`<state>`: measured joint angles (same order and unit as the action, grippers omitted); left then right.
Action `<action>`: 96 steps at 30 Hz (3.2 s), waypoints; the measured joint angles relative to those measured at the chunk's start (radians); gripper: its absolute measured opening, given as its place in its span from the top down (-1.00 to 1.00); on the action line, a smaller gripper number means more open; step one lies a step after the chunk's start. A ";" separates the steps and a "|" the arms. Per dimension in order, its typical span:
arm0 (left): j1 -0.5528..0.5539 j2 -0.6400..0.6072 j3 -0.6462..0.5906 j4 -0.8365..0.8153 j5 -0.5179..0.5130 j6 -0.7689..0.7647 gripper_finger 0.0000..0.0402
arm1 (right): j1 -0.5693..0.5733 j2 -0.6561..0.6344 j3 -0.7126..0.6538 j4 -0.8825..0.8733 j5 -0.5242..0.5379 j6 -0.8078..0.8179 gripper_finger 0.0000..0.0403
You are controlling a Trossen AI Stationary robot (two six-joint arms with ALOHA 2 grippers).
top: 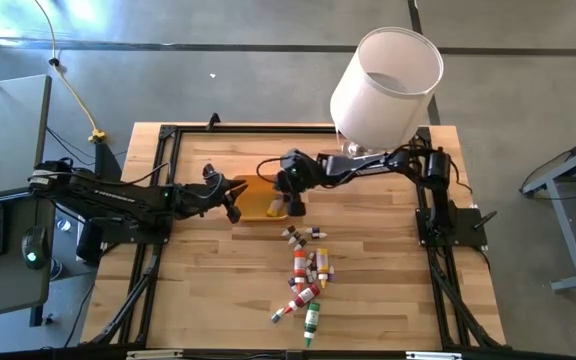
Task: Pick & Place food coloring
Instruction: Adjust the large yellow food coloring bottle in the yellow bin
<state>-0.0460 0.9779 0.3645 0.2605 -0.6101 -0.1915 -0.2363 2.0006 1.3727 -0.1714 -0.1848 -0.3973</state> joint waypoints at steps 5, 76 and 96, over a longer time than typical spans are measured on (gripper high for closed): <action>0.000 0.000 0.000 -0.002 0.000 -0.001 0.69 | 0.012 0.003 0.235 -0.321 0.053 -0.165 0.16; 0.001 0.000 -0.001 -0.002 -0.028 0.004 0.69 | 0.054 0.148 0.184 -0.414 0.115 -0.411 0.33; 0.000 0.000 -0.001 0.062 0.064 -0.061 0.69 | 0.106 0.030 0.181 -0.368 0.665 -0.695 0.33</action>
<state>-0.0456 0.9779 0.3637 0.3221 -0.5463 -0.2524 -0.1300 2.0304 1.5536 -0.5389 0.4800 -1.0924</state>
